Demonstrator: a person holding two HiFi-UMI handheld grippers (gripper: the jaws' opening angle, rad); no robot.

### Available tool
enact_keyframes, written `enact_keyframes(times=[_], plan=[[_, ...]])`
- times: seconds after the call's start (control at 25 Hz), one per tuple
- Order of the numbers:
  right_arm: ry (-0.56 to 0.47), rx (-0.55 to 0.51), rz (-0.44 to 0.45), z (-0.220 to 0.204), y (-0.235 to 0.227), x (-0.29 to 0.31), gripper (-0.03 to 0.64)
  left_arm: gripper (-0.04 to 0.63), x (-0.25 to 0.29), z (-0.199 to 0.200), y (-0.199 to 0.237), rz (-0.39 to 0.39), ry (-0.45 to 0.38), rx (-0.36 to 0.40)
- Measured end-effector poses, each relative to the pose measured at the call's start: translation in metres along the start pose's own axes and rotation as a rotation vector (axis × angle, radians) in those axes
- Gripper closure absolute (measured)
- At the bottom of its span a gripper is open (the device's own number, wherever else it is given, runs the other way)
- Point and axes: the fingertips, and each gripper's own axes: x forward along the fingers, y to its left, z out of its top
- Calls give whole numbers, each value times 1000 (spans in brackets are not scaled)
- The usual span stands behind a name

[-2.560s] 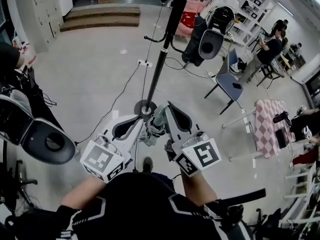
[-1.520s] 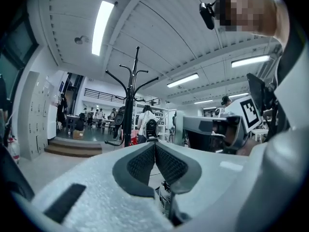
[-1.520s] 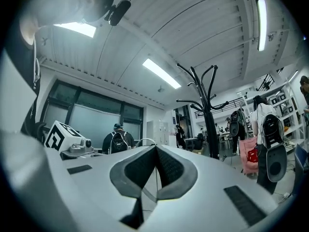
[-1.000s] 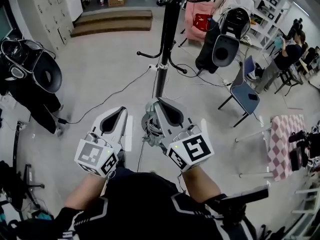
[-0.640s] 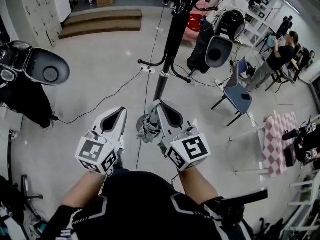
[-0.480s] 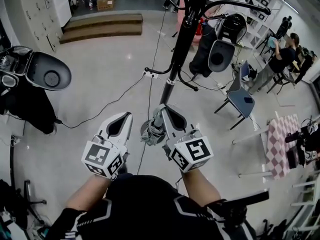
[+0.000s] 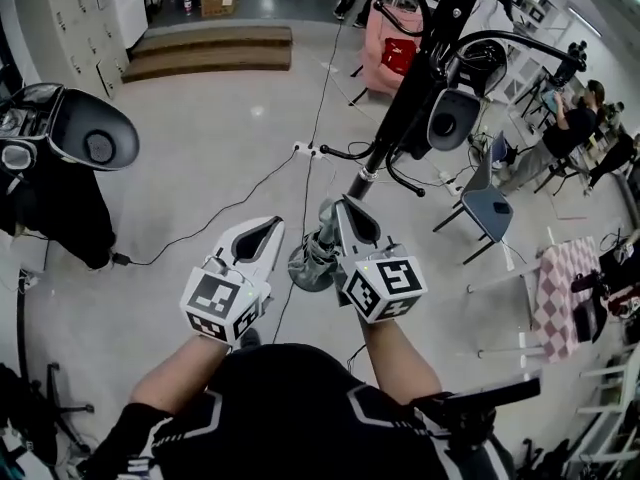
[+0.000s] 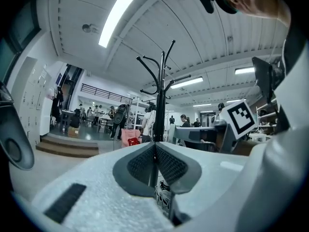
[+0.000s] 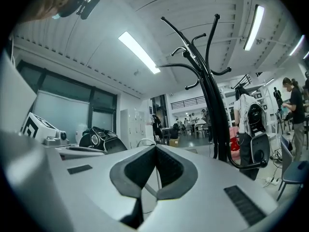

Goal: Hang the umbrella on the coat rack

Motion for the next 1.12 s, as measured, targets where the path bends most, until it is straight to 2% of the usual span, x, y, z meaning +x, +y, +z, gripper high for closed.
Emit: enact_keyframes(times=[0.28,0.68,1.12], plan=[[26,13,-85,-21,-7,42,609,584,10,-16,31,-40,35,4],[56,52,-254,-54,-38,90,609,584,17,-33,58,-106,78,0],[79,20,-427,-64,-72,124,609,584,13,-52,77,-164,110,-21]])
